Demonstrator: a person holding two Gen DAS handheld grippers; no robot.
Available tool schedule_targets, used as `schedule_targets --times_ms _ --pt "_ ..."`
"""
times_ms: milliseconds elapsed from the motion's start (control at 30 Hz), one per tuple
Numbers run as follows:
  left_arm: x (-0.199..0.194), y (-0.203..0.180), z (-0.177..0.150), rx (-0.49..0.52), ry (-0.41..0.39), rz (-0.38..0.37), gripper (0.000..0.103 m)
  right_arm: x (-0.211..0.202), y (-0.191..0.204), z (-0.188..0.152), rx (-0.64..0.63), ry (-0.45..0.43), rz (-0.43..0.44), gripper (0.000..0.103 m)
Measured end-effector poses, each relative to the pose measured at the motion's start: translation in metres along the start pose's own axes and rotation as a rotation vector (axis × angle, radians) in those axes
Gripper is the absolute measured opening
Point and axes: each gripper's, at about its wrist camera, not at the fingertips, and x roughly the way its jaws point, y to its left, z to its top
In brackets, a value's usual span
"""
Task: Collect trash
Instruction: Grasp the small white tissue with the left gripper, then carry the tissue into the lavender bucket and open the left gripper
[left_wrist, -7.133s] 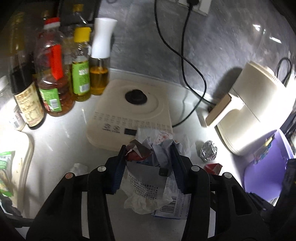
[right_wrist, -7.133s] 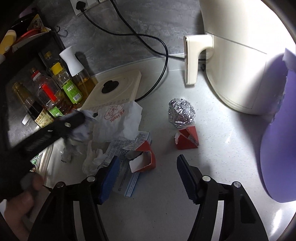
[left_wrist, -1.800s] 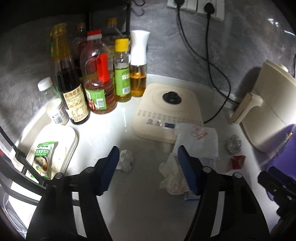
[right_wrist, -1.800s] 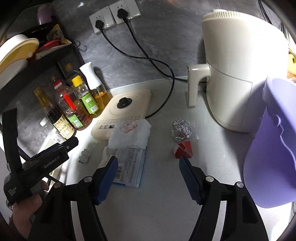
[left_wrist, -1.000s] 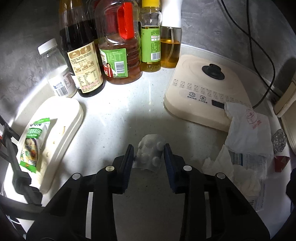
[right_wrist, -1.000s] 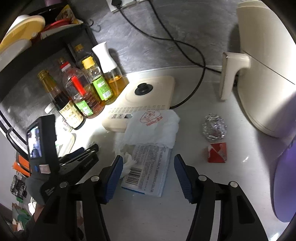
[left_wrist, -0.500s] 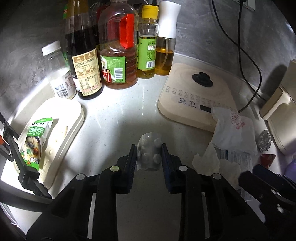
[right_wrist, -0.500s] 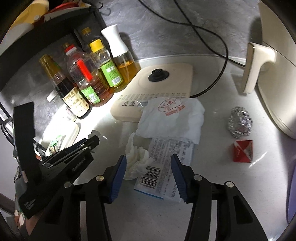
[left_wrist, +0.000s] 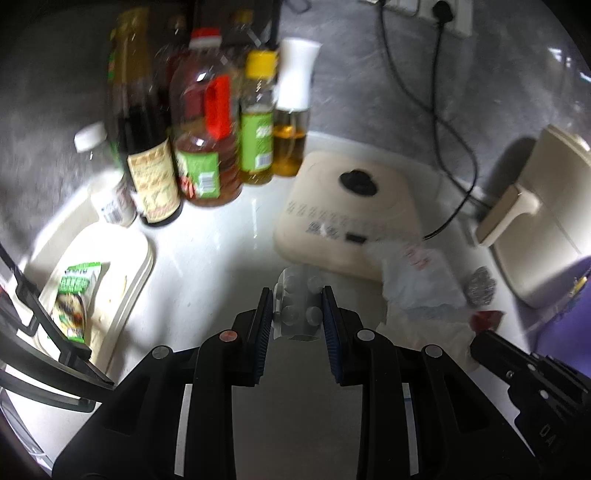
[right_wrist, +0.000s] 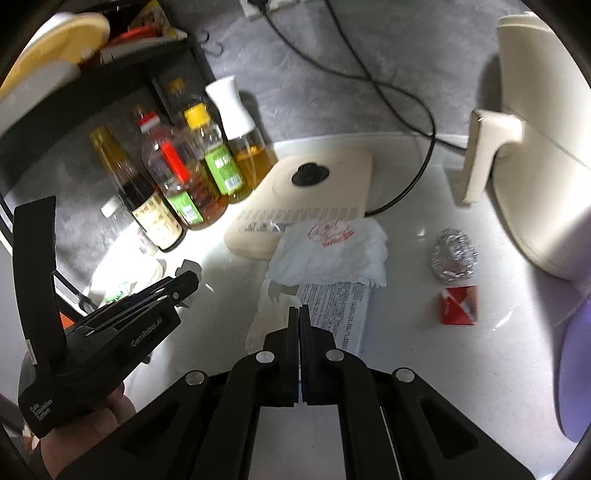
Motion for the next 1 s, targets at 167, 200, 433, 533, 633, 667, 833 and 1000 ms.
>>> schedule_targets --times_ms 167,200,433,533,633,667,833,1000 --pt "-0.013 -0.013 0.011 0.031 -0.037 -0.034 0.027 -0.028 -0.006 0.007 0.017 -0.058 -0.016 0.001" --pt "-0.016 -0.016 0.013 0.036 -0.045 -0.041 0.027 -0.034 -0.007 0.009 0.021 -0.073 -0.02 0.001" --pt "-0.029 -0.033 0.024 0.065 -0.085 -0.098 0.027 -0.063 -0.014 0.018 0.042 -0.14 -0.05 0.001" --pt "-0.035 -0.041 0.027 0.075 -0.097 -0.12 0.027 -0.075 -0.019 0.021 0.056 -0.166 -0.071 0.001" --pt "-0.04 -0.051 0.03 0.085 -0.112 -0.144 0.027 -0.087 -0.026 0.025 0.07 -0.194 -0.094 0.001" --pt "-0.04 -0.053 0.03 0.089 -0.115 -0.152 0.027 -0.091 -0.028 0.025 0.073 -0.203 -0.103 0.001" --pt "-0.048 -0.073 0.035 0.115 -0.136 -0.202 0.027 -0.115 -0.037 0.029 0.09 -0.257 -0.151 0.001" --pt "-0.056 -0.099 0.036 0.151 -0.153 -0.26 0.027 -0.14 -0.048 0.03 0.111 -0.308 -0.198 0.001"
